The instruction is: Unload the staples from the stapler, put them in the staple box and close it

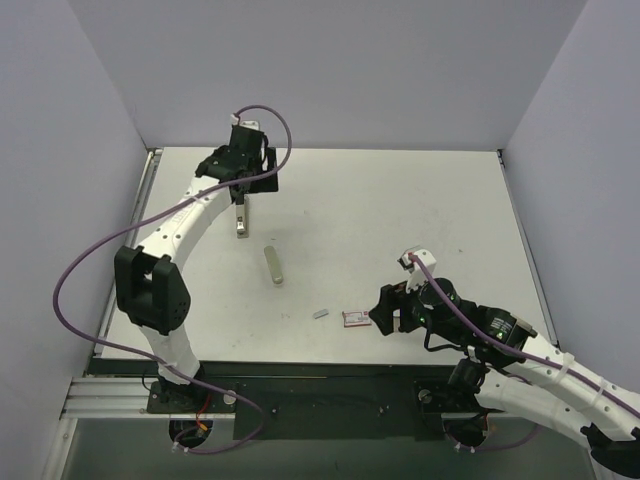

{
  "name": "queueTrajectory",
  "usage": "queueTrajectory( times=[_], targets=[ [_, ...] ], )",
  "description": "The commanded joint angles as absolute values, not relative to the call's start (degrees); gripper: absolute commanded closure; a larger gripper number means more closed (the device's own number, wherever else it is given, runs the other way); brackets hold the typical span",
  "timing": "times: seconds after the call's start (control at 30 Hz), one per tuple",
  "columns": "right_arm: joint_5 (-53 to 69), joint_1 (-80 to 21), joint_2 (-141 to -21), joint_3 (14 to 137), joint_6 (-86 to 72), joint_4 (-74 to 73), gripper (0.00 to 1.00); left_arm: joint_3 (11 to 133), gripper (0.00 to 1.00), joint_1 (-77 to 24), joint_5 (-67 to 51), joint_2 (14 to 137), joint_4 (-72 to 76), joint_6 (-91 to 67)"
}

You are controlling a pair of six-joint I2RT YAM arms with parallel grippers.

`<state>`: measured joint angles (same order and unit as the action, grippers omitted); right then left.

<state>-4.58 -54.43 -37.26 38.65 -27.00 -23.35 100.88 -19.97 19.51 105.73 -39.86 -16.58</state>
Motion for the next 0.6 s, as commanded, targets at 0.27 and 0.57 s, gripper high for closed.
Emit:
queueTrajectory(
  times=[0.27,0.57],
  targets=[
    [-9.7,-54.5,-39.7,38.2,-31.3,-25.5,0.27,78.0,0.03,-27.9,25.8,95.6,-31.0,-35.3],
    [-10.3,-54.5,-42.7,37.8,-32.1,-24.7,0.24,74.9,0.03,-31.1,28.5,97.7,-32.7,-42.5]
  ],
)
